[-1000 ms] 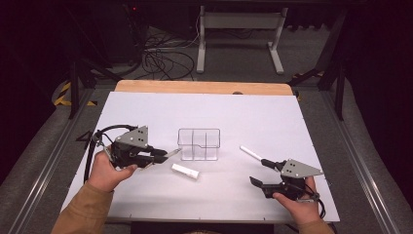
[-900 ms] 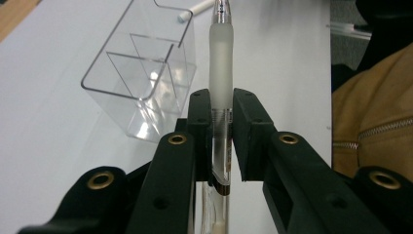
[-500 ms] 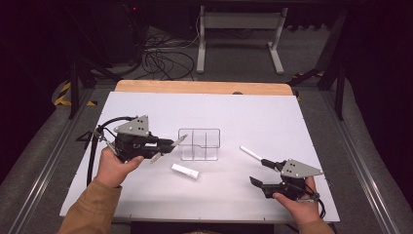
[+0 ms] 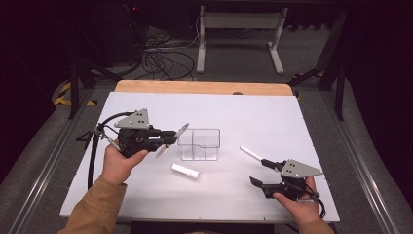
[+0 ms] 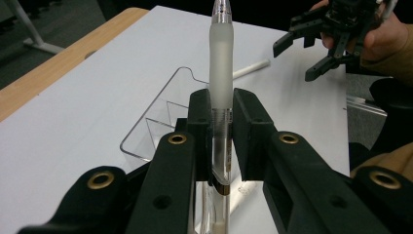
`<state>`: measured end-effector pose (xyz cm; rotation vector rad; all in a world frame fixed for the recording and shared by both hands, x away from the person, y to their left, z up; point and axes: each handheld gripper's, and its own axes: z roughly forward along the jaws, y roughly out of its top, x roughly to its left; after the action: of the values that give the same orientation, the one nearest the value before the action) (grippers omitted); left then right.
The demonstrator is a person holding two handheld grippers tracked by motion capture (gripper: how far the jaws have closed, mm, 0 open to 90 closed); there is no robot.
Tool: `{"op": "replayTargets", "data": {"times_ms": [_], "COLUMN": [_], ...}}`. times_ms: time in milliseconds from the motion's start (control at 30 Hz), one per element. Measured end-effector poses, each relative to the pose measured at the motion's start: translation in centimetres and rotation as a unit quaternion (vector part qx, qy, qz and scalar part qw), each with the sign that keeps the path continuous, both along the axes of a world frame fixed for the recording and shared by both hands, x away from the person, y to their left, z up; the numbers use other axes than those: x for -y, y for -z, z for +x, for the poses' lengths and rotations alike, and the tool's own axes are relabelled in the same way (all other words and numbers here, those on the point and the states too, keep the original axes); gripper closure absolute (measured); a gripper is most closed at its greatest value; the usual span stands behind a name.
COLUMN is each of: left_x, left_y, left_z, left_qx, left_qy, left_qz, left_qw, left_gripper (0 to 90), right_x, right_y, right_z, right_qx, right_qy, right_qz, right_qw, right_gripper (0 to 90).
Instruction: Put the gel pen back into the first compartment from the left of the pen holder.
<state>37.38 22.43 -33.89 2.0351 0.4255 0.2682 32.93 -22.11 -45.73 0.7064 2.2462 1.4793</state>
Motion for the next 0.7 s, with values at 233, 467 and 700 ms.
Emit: {"op": "replayTargets", "data": {"times_ms": [233,467,700], "left_x": [0.3,0.7,1.3], "left_y": [-0.1,-0.3,0.0], "left_z": [0.3,1.1,2.0], "left_qx": [0.012,0.022,0.035], "left_qy": [-0.016,-0.03,-0.035], "left_qz": [-0.012,-0.042,-0.052], "left_qw": [0.9997,0.9984,0.9974], "left_gripper": [79.0,79.0,79.0], "right_x": [0.0,0.0,0.0], "right_y": [0.0,0.0,0.0], "right_z": [0.0,0.0,0.0], "right_qx": [0.001,0.001,0.0], "right_qy": [0.001,0.001,0.0], "right_qz": [0.0,-0.001,-0.001], "right_qw": [1.0,1.0,1.0], "right_gripper": [25.9,25.9,25.9]}}
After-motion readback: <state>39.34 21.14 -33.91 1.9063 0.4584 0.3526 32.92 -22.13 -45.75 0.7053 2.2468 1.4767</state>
